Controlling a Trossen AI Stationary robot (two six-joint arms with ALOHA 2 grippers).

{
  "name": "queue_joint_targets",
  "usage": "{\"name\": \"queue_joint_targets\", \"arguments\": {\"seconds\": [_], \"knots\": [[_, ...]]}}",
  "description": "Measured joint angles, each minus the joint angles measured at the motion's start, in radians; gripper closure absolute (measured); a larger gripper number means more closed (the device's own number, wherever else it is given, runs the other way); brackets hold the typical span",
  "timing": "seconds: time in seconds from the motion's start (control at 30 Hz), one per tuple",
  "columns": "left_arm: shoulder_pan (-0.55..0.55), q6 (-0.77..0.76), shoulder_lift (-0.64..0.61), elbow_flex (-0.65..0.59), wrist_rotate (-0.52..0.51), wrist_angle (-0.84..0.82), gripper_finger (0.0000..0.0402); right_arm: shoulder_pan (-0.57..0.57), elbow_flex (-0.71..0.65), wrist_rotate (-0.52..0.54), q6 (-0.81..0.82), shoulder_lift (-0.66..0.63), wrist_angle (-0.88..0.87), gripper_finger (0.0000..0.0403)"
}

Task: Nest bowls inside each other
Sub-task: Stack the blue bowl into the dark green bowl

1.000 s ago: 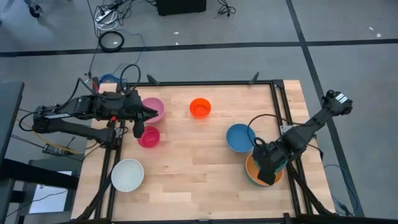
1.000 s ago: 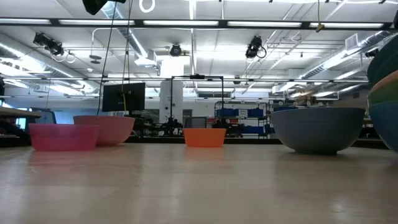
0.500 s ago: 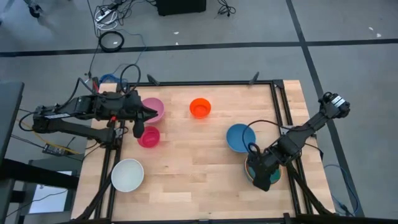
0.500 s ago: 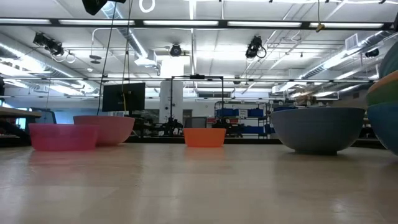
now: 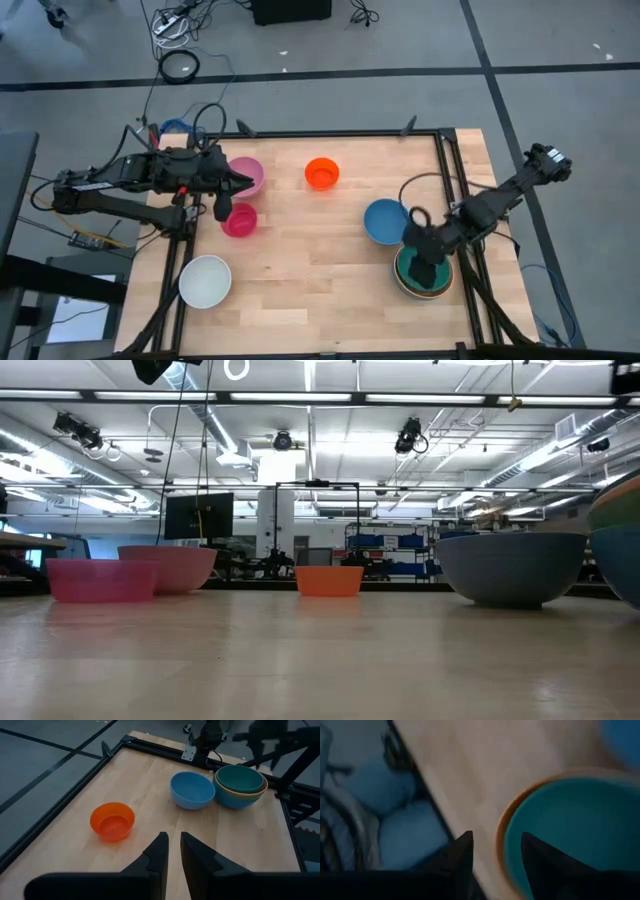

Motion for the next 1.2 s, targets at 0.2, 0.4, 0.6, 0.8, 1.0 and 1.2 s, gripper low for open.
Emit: {"name": "queue_joint_targets", "arguments": {"seconds": [0.2,0.4,0.6,0.8,1.0,1.2], "knots": [[0.000,0.004,0.000,0.000,0.000,0.000,0.0344,-0.098,0.000,0.260,-0.144,-0.041,-0.176,0.0249],[0.000,0.005,0.000,0.000,0.000,0.000,0.0344,-0.244,0.000,0.372,-0.267,0.025,-0.294,0.0237],[0.000,0.007,0.000,0.000,0.000,0.000,0.0344,-0.413,0.000,0.386,-0.354,0.110,-0.318,0.0210],[0.000,0.008,0.000,0.000,0.010,0.000,0.0344,-0.533,0.000,0.365,-0.460,0.202,-0.253,0.0201],[0.000,0.008,0.000,0.000,0.030,0.000,0.0344,-0.598,0.000,0.356,-0.529,0.282,-0.202,0.0202],[0.000,0.008,0.000,0.000,0.030,-0.001,0.0344,-0.627,0.000,0.347,-0.581,0.344,-0.172,0.0202]]}}
